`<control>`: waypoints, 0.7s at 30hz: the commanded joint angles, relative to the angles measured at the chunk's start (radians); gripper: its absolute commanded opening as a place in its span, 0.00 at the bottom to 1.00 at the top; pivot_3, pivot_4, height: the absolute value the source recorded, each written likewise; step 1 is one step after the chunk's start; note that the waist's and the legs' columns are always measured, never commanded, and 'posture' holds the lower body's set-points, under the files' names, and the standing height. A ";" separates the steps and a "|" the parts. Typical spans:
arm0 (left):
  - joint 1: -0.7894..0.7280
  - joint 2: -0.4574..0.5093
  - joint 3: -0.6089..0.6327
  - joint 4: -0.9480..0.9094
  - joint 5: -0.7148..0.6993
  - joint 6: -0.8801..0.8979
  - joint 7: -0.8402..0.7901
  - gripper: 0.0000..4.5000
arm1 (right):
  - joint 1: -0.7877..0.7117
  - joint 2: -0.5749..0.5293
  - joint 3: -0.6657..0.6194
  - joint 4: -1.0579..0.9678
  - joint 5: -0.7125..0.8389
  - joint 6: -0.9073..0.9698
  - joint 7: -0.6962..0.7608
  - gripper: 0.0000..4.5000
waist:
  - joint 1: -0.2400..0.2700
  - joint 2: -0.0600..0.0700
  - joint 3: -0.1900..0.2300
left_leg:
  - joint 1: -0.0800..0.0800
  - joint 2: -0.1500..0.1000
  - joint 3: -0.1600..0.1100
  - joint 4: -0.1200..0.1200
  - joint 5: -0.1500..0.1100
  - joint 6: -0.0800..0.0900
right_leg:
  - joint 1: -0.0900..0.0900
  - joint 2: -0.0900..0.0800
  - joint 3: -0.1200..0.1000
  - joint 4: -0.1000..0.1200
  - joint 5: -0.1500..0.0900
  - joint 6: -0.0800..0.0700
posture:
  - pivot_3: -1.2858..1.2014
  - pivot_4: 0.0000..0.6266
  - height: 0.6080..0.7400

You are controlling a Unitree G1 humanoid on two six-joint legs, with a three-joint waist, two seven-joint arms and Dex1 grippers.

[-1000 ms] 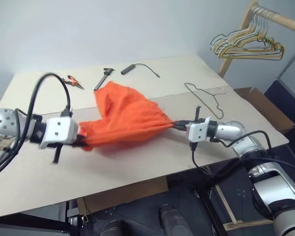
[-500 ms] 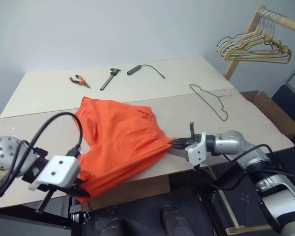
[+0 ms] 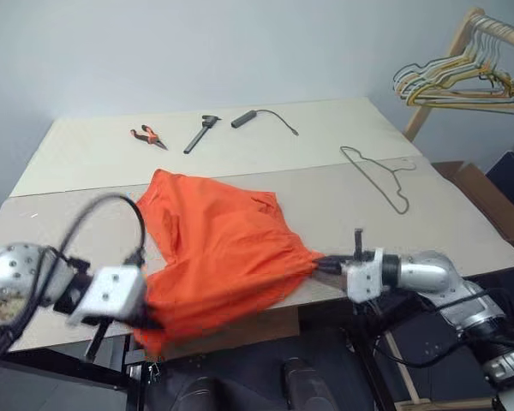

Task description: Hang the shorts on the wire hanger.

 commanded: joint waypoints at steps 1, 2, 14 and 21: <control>-0.374 -0.144 -0.086 0.319 0.200 -0.024 0.220 0.01 | -0.234 0.099 -0.097 0.091 -0.020 0.186 -0.152 0.00 | -0.001 -0.001 0.001 | -0.001 0.000 -0.001 0.000 0.003 -0.001 | -0.001 0.001 0.000 0.000 0.002 -0.001 | 0.45 0.12 1.00; -0.524 -0.211 -0.121 0.466 0.303 -0.066 0.343 0.01 | -0.332 0.138 -0.097 0.170 -0.071 0.224 -0.226 0.00 | -0.002 -0.002 0.001 | -0.001 -0.001 -0.003 0.000 0.007 -0.001 | 0.000 0.002 0.000 0.000 0.004 0.000 | 0.45 0.11 1.00; -1.460 -0.454 -0.304 1.509 0.933 -0.681 1.949 0.01 | -1.066 0.360 -0.162 0.936 -0.285 -0.083 -1.308 0.00 | -0.018 -0.005 0.002 | -0.038 -0.004 -0.005 -0.019 0.031 0.000 | -0.040 0.001 0.003 -0.006 0.037 0.000 | 0.45 0.07 1.00; -1.143 -0.436 -0.318 1.443 0.775 -1.140 1.425 0.01 | -0.751 0.278 -0.015 0.938 -0.383 -0.322 -1.032 0.00 | -0.007 -0.003 -0.007 | -0.040 -0.006 0.007 -0.018 0.020 0.007 | -0.033 -0.004 -0.001 -0.019 0.033 0.006 | 0.45 0.11 1.00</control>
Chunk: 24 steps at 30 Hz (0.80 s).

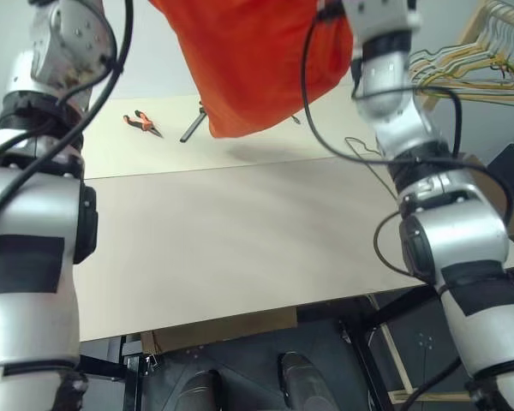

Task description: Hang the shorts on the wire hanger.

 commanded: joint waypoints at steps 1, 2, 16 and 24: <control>0.238 0.036 0.023 -0.081 -0.240 -0.232 -0.507 0.01 | 0.184 -0.092 0.058 -0.004 -0.033 -0.145 0.194 0.00 | 0.003 0.001 -0.002 | 0.000 0.000 0.001 0.002 -0.001 0.001 | 0.002 -0.001 0.000 -0.001 0.000 0.001 | 0.46 0.11 1.00; 0.340 0.058 0.015 -0.174 -0.359 -0.231 -0.693 0.01 | 0.235 -0.113 0.073 -0.020 -0.026 -0.191 0.268 0.00 | 0.001 0.002 -0.001 | 0.000 -0.001 0.002 0.002 -0.001 0.002 | 0.002 -0.001 0.001 -0.004 0.001 0.002 | 0.46 0.12 1.00; 1.350 0.825 0.184 -1.404 -1.091 0.727 -1.661 0.01 | 0.539 -0.234 0.145 -0.175 0.165 -0.348 1.041 0.00 | -0.087 -0.001 0.021 | 0.034 0.005 -0.011 0.005 -0.005 -0.002 | 0.036 0.003 0.002 -0.006 -0.008 0.000 | 0.47 0.17 1.00; 1.581 0.807 0.372 -1.622 -1.115 0.896 -1.711 0.01 | 0.626 -0.295 0.147 -0.301 0.123 -0.364 1.079 0.00 | -0.063 0.001 0.024 | 0.034 0.005 -0.014 0.004 -0.003 -0.005 | 0.033 0.004 0.000 -0.004 -0.006 -0.005 | 0.46 0.18 1.00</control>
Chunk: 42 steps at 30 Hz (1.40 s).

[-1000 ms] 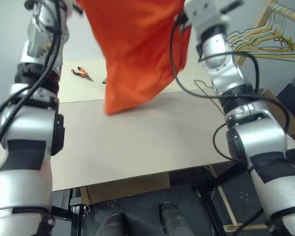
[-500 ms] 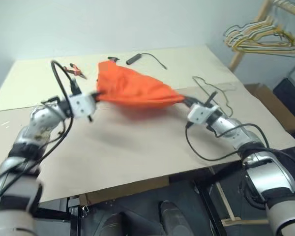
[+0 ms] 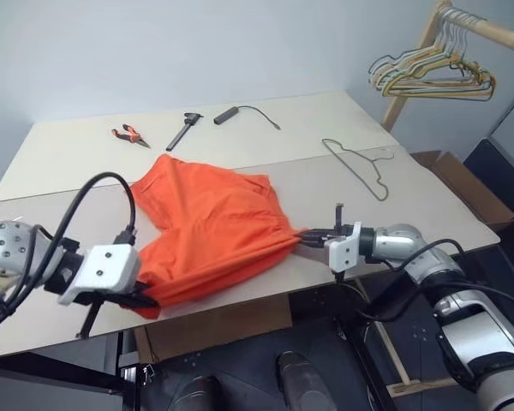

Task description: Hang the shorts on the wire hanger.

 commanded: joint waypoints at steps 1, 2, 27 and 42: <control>0.051 -0.018 0.076 -0.062 0.028 0.055 -0.026 0.01 | 0.039 -0.086 -0.042 -0.031 0.002 0.035 0.013 0.00 | 0.004 0.001 0.000 | 0.000 0.000 0.000 0.000 0.000 0.000 | 0.000 0.000 0.000 0.000 0.000 0.000 | 0.46 0.19 1.00; 0.065 -0.030 0.087 -0.076 0.040 0.063 -0.024 0.01 | 0.056 -0.095 -0.046 -0.059 0.013 0.040 0.021 0.00 | 0.005 0.001 0.000 | 0.000 0.000 0.000 0.000 0.000 0.000 | 0.000 0.000 0.000 0.000 0.000 0.000 | 0.46 0.19 1.00; 0.172 -0.149 0.287 0.027 0.235 -0.035 -0.229 0.79 | 0.570 -0.371 -0.216 -0.900 0.455 0.586 0.266 0.84 | 0.073 0.003 0.003 | -0.001 0.001 0.006 -0.002 -0.002 -0.004 | -0.008 0.000 -0.001 0.005 -0.010 -0.004 | 0.46 0.19 1.00; -0.403 -0.512 0.148 0.065 -0.094 0.414 0.126 0.98 | -0.022 -0.097 -0.286 -0.488 0.311 1.771 -0.287 1.00 | 0.115 0.001 0.002 | -0.011 0.003 0.014 0.011 -0.002 -0.004 | -0.016 0.000 -0.002 0.012 -0.007 -0.007 | 0.46 0.15 1.00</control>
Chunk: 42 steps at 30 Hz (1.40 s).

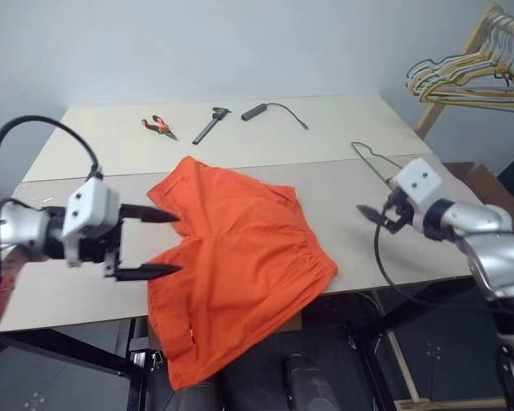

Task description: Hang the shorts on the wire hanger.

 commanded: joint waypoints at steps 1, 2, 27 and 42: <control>-0.074 -0.050 -0.007 -0.031 -0.065 0.078 0.075 0.98 | -0.143 0.065 0.019 0.253 -0.113 0.070 -0.133 1.00 | -0.001 0.000 0.000 | -0.001 0.000 0.000 0.000 0.000 0.000 | 0.000 0.000 0.000 0.001 0.000 0.000 | 0.46 0.15 1.00; -0.091 -0.067 -0.008 -0.035 -0.080 0.097 0.091 0.98 | -0.191 0.091 0.013 0.344 -0.132 0.050 -0.173 1.00 | -0.003 0.000 0.000 | -0.001 -0.001 0.000 0.000 0.000 0.000 | 0.000 0.001 0.001 0.002 0.002 0.000 | 0.47 0.15 1.00; -0.054 -0.102 0.068 -0.162 -0.178 0.219 0.183 0.99 | -0.521 0.163 -0.231 1.133 -0.116 -0.200 -0.193 0.64 | -0.026 0.001 0.000 | -0.006 -0.003 -0.011 -0.002 0.004 0.011 | 0.001 0.006 0.002 -0.002 0.004 0.012 | 0.50 0.18 1.00; -0.039 -0.088 0.099 -0.169 -0.198 0.226 0.201 0.99 | -0.520 0.144 -0.209 1.126 -0.180 -0.292 -0.184 0.00 | -0.001 0.001 0.000 | -0.006 -0.003 -0.011 -0.002 0.004 0.011 | 0.000 0.006 0.002 -0.001 0.002 0.007 | 0.51 0.19 1.00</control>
